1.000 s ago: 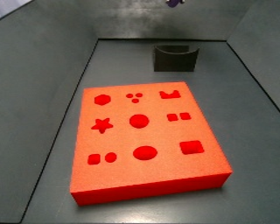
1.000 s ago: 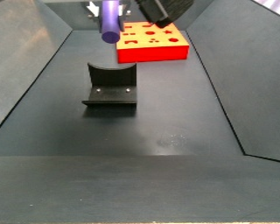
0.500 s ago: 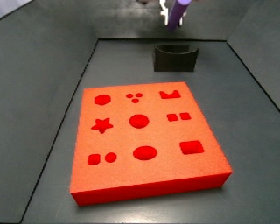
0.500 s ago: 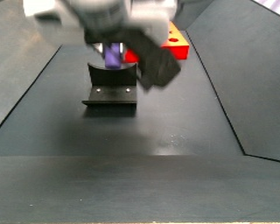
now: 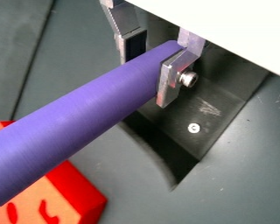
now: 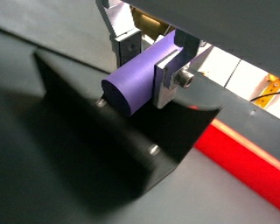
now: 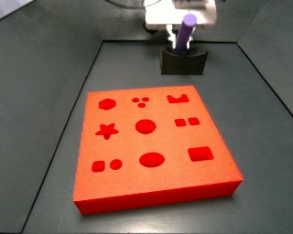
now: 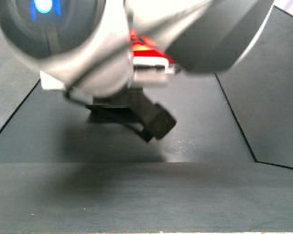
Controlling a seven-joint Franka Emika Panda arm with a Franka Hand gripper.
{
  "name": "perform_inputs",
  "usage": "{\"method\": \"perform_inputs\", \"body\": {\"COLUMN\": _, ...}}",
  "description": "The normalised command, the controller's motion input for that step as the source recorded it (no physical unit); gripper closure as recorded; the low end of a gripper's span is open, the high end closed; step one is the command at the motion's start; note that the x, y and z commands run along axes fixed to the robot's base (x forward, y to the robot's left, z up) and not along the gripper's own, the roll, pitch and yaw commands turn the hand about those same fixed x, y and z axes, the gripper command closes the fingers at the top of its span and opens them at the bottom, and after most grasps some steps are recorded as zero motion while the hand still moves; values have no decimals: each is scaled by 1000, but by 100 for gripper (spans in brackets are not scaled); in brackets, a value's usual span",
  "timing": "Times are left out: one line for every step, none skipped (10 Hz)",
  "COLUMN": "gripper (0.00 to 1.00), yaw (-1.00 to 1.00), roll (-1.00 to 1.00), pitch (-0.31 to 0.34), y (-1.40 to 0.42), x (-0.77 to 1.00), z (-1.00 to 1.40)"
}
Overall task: Pick up the round object. Move up. Place the round object on the fixture. Regrasp the round object. Move to above the board. Insert the round object.
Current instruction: Place the round object on the fixture, then regrasp the round object.
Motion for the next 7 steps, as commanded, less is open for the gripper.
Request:
{"method": "perform_inputs", "body": {"gripper": 100, "yaw": -74, "roll": -177, "pitch": 29, "y": 108, "x": 175, "z": -918}}
{"method": "perform_inputs", "body": {"gripper": 100, "yaw": -76, "roll": -153, "pitch": 34, "y": 88, "x": 134, "z": -674}}
{"method": "perform_inputs", "body": {"gripper": 100, "yaw": -75, "roll": -111, "pitch": 29, "y": 92, "x": 108, "z": -558}}
{"method": "perform_inputs", "body": {"gripper": 100, "yaw": -68, "roll": -107, "pitch": 28, "y": 60, "x": 85, "z": -558}}
{"method": "perform_inputs", "body": {"gripper": 100, "yaw": 0, "roll": 0, "pitch": 0, "y": -500, "x": 0, "z": -167}}
{"method": "perform_inputs", "body": {"gripper": 0, "yaw": 0, "roll": 0, "pitch": 0, "y": 0, "x": 0, "z": 0}}
{"method": "perform_inputs", "body": {"gripper": 0, "yaw": -48, "roll": 12, "pitch": 75, "y": 0, "x": 0, "z": 1000}}
